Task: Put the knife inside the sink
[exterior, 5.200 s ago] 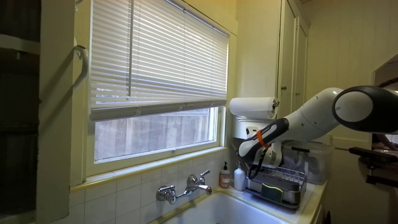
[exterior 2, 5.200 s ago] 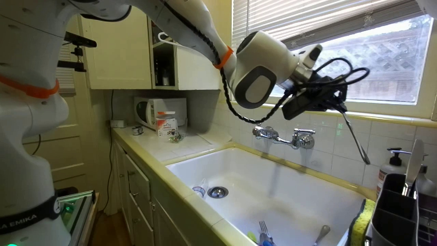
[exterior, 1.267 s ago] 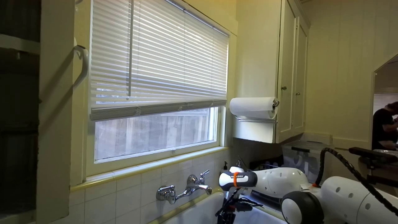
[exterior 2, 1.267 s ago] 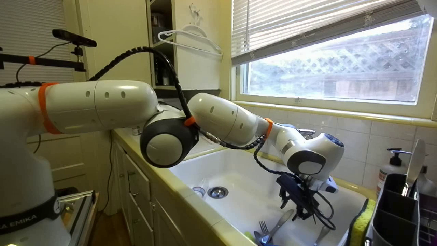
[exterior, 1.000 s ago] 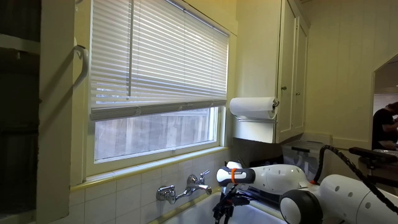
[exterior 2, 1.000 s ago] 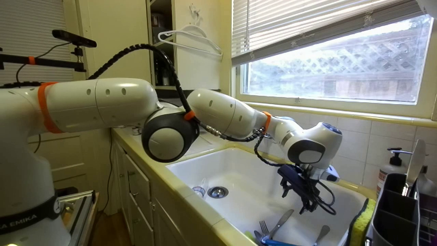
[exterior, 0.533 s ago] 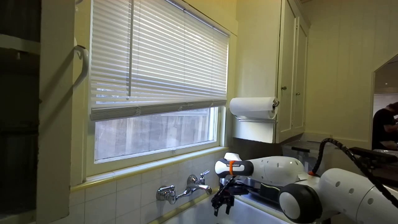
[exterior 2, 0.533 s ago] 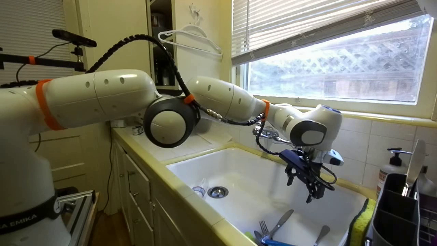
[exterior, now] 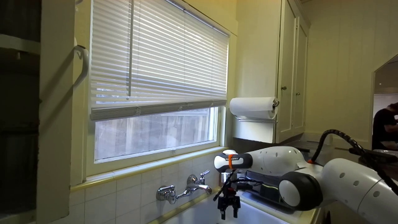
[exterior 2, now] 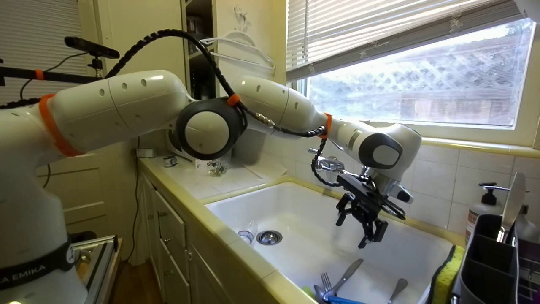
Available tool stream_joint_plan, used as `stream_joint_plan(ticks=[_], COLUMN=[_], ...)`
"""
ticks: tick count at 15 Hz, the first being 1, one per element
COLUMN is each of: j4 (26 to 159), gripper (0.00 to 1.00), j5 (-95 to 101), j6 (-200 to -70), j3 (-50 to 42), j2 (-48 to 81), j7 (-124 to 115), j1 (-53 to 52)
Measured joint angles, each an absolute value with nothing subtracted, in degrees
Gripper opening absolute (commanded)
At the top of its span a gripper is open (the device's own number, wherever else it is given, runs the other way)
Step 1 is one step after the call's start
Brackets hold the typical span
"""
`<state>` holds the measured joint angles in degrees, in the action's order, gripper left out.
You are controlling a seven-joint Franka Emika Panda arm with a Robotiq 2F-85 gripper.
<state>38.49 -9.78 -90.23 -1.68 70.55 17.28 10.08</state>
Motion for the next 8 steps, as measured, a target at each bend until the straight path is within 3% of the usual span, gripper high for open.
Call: stream_joint_plan(ticks=[8], j4=[47.2], gripper=[1.0], j5=[-9.4], j6=[-93.7], j3=[-3.9], j2=[64.8], j7=[14.8], j1=[8.2])
